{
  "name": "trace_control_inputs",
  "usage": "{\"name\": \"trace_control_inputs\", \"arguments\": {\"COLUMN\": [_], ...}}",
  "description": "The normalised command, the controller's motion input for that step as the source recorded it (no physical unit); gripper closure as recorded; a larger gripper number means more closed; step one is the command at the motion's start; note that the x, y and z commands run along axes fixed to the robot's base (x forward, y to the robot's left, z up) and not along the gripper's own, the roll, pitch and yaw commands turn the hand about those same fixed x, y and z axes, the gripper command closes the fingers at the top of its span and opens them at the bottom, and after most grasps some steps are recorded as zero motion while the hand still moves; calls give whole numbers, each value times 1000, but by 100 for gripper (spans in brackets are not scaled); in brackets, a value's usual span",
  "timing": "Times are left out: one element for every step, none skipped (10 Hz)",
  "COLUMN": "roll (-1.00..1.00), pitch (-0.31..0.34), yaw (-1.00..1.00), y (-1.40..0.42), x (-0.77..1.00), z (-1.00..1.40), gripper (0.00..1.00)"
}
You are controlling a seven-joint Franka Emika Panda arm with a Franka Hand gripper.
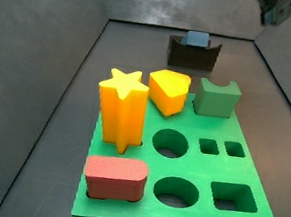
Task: Pick up the rectangle object. Move up. Place the rectangle object on the fixture. Regrasp the rectangle object. Move to above the board. Insert the rectangle object.
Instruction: Regrasp the rectangle object.
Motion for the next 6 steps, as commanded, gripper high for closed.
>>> {"name": "trace_control_inputs", "arguments": {"roll": [136,112,93,81,79,80], "pitch": [17,-20,-72,-104,-121,-127], "yaw": [195,179,151,124,90,46], "y": [69,64,62,57,52,46], "x": [47,57,66,72,79,92], "z": [-1000,-1000,-1000,-1000,-1000,-1000], "gripper": [0,0,0,0,0,0]}}
